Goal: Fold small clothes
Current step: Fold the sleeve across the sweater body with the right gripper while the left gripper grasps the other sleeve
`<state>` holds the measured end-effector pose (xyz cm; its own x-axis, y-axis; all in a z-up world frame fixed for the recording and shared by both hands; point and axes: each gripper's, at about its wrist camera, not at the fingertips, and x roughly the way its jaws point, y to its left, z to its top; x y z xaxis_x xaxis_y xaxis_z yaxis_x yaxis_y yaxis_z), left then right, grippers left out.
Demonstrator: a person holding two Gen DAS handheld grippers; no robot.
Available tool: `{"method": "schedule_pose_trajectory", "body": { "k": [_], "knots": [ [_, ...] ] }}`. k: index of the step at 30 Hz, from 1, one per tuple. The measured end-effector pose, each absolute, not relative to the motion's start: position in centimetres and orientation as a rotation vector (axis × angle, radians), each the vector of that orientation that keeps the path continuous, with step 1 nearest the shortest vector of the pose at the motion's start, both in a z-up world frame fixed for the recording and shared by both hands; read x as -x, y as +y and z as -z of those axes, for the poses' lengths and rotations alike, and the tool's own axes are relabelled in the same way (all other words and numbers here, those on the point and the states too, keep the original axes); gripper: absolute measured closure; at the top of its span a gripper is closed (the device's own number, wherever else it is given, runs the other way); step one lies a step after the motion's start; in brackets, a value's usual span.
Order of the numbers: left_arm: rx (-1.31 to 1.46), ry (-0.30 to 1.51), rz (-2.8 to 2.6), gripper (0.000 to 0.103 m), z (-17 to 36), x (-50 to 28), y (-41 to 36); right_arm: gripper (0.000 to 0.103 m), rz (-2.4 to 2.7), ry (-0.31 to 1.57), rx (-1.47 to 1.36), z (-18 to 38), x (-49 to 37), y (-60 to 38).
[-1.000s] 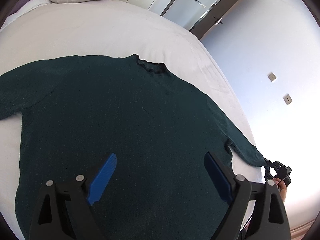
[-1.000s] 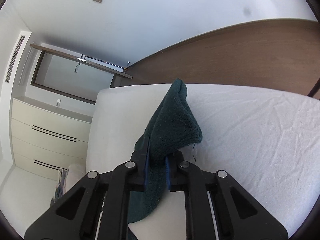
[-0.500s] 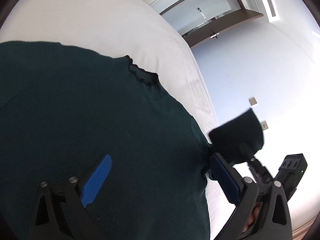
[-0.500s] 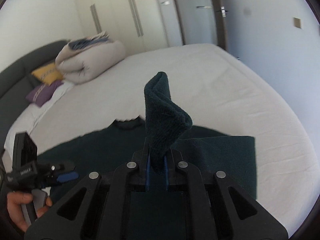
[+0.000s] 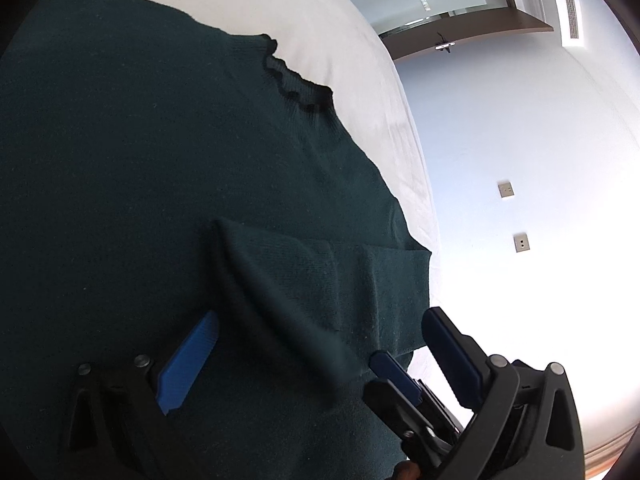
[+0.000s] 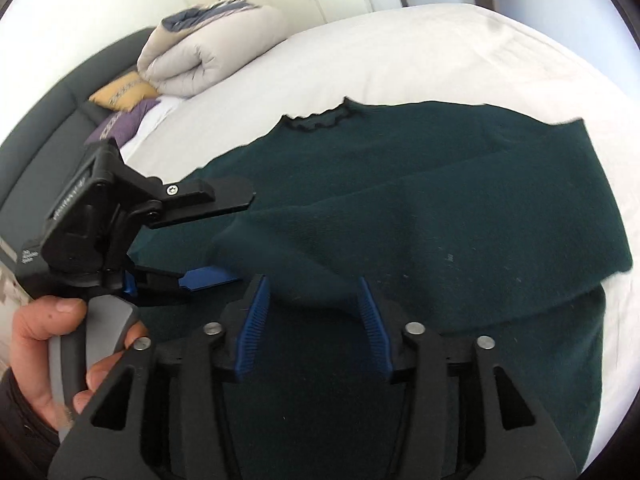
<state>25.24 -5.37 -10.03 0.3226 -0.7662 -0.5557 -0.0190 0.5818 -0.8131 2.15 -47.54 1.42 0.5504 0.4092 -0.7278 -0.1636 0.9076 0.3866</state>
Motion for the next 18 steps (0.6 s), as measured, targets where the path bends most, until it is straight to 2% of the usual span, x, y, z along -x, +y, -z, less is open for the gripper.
{"method": "schedule_pose_trajectory", "body": {
  "k": [1,3,5,6,7,12,18],
  "knots": [
    [0.833,1.156,0.574,0.003,10.0,-25.3,-5.6,0.052,-0.338,0.918,-0.339,-1.9,-2.3,-48.1],
    [0.816,1.174,0.580,0.019,10.0,-25.4,-6.1,0.052,-0.327,0.910,-0.433,-1.9,-2.3,-50.1],
    [0.763,1.221,0.570,0.067,10.3,-25.5,-7.0,0.052,-0.304,0.907,-0.540,-1.9,-1.5,-52.7],
    [0.732,1.237,0.546,0.078,10.5,-25.4,-7.3,0.052,-0.295,0.907,-0.597,-1.5,-1.4,-53.7],
    [0.708,1.245,0.528,0.099,10.7,-25.4,-7.4,0.052,-0.284,0.909,-0.651,-1.1,-1.3,-54.8],
    [0.675,1.191,0.521,0.096,8.9,-26.3,-5.7,0.052,-0.231,0.889,-0.904,1.5,-1.3,-58.4],
    [0.650,1.078,0.441,0.096,5.6,-29.3,-0.8,0.050,-0.173,0.827,-1.055,3.4,-2.3,-60.3]
  ]
}}
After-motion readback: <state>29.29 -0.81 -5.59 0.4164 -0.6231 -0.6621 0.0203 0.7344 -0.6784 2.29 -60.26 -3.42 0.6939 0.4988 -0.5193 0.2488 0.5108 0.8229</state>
